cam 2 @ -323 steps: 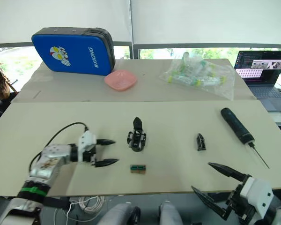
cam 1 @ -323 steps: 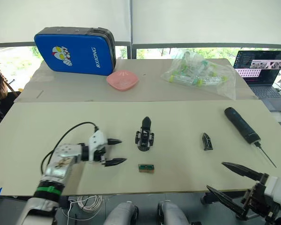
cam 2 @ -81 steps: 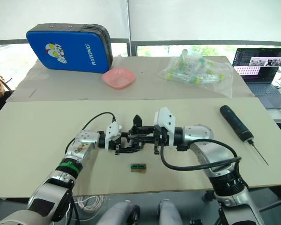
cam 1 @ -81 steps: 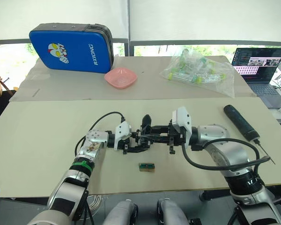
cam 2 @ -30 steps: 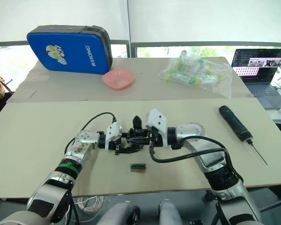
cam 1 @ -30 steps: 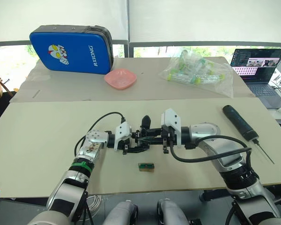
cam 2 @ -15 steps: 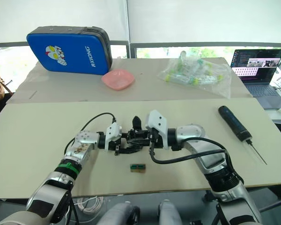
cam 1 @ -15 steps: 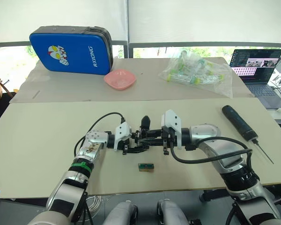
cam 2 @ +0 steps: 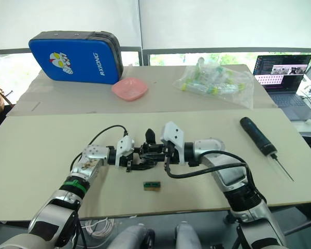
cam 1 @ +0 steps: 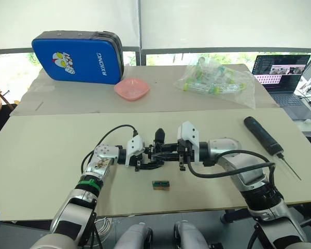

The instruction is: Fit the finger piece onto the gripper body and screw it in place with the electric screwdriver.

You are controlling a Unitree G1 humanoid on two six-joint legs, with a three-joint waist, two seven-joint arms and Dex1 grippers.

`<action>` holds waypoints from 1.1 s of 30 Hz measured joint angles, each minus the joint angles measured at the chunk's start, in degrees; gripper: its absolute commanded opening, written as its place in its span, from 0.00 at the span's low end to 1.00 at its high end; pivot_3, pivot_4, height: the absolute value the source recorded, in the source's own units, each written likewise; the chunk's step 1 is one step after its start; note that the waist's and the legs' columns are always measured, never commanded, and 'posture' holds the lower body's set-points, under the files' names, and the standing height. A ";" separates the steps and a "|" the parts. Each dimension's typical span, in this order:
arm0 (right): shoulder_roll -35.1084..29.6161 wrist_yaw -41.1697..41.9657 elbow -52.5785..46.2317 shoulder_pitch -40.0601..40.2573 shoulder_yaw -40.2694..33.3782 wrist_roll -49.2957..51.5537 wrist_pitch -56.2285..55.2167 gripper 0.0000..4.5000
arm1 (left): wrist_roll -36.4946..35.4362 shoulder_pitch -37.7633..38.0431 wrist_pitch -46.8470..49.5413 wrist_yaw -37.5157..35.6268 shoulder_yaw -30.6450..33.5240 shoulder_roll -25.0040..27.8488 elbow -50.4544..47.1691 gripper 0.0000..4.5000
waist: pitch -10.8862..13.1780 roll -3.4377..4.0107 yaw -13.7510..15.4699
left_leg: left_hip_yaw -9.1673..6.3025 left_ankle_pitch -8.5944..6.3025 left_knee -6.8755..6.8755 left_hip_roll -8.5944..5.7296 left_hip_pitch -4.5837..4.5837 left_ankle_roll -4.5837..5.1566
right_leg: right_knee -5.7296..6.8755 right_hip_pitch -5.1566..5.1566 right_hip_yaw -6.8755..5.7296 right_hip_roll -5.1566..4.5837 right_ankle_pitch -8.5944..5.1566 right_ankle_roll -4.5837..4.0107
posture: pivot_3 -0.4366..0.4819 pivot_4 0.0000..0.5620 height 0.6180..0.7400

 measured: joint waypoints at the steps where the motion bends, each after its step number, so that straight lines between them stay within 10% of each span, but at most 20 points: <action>1: 0.33 -0.10 0.38 -0.02 0.12 -0.02 -0.16 0.09 | 0.01 0.01 -0.01 -0.02 -0.02 0.03 -0.03 0.51 | 0.00 0.00 0.00 | 0.00 0.00 0.00 0.00 0.00 0.00 | 0.00 0.00 0.00 0.01 0.00 0.00 | 0.48 0.27 1.00; 23: 0.82 0.46 1.32 -0.70 0.35 -0.57 -0.46 0.09 | 0.01 0.61 1.17 0.16 0.05 0.50 -1.28 0.51 | -0.01 0.01 -0.29 | 0.00 -0.01 -0.03 0.01 0.04 0.01 | 0.00 0.00 0.00 0.01 -0.01 0.01 | 0.48 0.27 1.00; 33: 2.08 1.10 1.54 -0.66 -0.42 0.92 -0.22 0.91 | -0.17 0.90 1.24 0.67 -0.01 0.02 -1.73 0.51 | 0.02 0.03 -0.12 | 0.00 -0.05 -0.03 0.00 -0.09 0.07 | -0.05 -0.10 -0.01 0.00 -0.01 0.01 | 0.48 0.27 1.00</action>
